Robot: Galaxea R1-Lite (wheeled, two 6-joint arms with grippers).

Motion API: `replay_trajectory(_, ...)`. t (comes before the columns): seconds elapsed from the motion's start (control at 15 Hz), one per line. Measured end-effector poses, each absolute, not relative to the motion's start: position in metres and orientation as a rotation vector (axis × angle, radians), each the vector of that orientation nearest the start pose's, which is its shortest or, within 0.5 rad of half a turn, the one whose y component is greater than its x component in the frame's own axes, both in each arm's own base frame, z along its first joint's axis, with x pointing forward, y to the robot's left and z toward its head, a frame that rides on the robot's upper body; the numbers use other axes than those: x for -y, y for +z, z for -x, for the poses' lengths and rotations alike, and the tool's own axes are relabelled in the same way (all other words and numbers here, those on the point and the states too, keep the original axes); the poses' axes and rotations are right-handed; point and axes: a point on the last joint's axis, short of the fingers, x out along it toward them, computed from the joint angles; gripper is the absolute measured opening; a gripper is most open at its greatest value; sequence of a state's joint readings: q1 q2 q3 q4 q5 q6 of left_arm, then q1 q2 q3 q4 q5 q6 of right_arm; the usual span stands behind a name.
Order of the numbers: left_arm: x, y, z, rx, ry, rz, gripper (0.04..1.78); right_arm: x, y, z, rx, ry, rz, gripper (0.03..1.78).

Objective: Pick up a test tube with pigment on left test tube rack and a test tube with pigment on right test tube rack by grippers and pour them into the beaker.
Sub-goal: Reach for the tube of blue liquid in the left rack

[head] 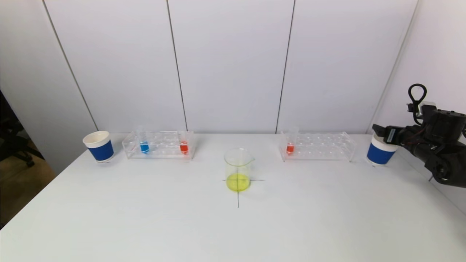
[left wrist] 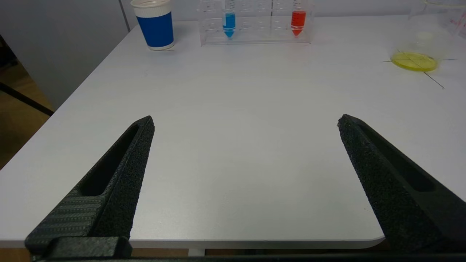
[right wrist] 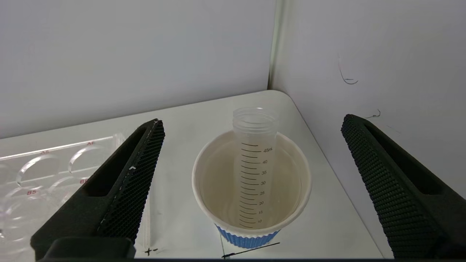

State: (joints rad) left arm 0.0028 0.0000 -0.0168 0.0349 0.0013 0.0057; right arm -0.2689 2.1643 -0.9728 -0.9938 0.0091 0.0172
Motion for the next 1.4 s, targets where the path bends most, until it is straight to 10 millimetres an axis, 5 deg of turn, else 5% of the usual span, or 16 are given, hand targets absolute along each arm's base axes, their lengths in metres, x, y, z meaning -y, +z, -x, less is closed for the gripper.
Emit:
replay_trajectory(0.33,0.0,0.077,0.024,-0.018,0.004,-0.006,1.76,0.077,0.114,-0.372,-0.174,-0.201,-0.064,1.76)
replay_trajectory(0.67,0.0,0.077,0.024,-0.018,0.004,-0.006,1.76,0.041,0.143,-0.325,-0.15,-0.121,-0.073,1.76)
replay_trajectory(1.4,0.0,0.077,0.024,-0.018,0.004,-0.006,1.76,0.002,0.195,-0.134,0.069,0.003,-0.086,1.76)
